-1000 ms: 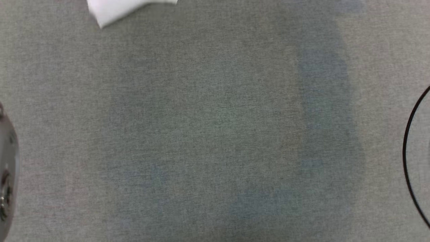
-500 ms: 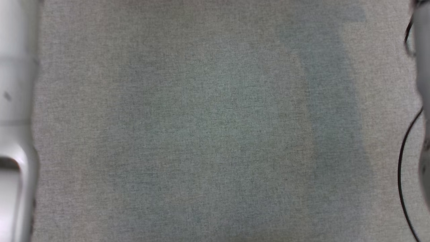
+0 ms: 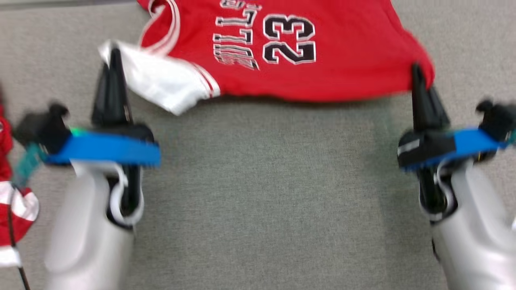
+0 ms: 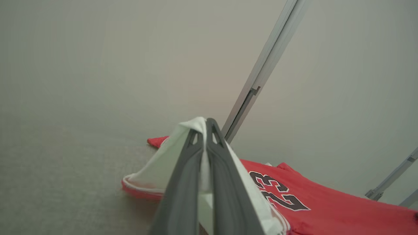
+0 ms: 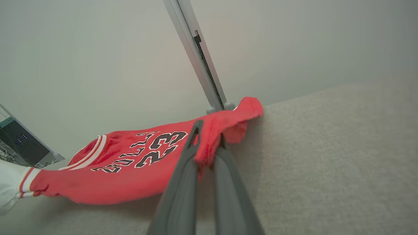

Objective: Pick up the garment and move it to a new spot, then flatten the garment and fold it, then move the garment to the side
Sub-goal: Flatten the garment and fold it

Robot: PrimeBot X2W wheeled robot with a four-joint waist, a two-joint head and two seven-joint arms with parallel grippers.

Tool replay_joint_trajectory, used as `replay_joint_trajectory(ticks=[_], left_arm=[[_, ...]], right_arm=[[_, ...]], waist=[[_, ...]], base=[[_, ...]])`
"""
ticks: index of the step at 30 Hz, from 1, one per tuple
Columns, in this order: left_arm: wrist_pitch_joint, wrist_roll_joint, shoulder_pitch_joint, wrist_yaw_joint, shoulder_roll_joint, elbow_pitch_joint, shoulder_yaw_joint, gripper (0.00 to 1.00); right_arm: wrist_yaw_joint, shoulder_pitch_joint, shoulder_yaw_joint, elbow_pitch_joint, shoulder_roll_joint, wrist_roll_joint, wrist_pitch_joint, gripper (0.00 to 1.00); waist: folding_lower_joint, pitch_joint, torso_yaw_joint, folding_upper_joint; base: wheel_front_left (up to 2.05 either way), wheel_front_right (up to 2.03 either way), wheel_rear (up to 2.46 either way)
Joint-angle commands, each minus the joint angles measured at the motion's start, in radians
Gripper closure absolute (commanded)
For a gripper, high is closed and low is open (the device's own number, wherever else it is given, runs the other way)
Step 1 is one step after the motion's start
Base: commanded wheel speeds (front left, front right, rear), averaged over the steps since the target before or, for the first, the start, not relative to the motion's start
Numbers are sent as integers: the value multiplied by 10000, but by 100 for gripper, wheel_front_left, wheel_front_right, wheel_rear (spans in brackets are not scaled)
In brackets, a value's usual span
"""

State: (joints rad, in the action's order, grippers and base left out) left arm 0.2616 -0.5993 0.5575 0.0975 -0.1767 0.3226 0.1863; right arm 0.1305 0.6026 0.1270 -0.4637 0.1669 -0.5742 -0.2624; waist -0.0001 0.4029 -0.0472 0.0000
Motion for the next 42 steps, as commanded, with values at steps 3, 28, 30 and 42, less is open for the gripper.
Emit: replay_joint_trajectory(ticks=[3,28,30,42], left_arm=[[46,74,-1205,11,191,-290,-160,100],[-475,324,-6925,-552,537,-3001,40,100],[-580,393,-6638,-504,448,-3032,109,100],[-1052,660,-4104,-135,-75,-1984,345,100]], right_arm=[[6,-1216,-44,382,5,-67,-32,100],[6,-7099,-1343,3333,-524,453,1577,100],[6,-6928,-1372,3477,-612,480,1781,100],[6,-5635,-1459,3543,-856,174,2780,100]], waist=[[1,-500,-3,0],[1,-2527,85,0],[1,-2478,57,0],[1,-1662,-384,0]], base=[[0,0,0],[0,0,0],[0,0,0],[0,0,0]])
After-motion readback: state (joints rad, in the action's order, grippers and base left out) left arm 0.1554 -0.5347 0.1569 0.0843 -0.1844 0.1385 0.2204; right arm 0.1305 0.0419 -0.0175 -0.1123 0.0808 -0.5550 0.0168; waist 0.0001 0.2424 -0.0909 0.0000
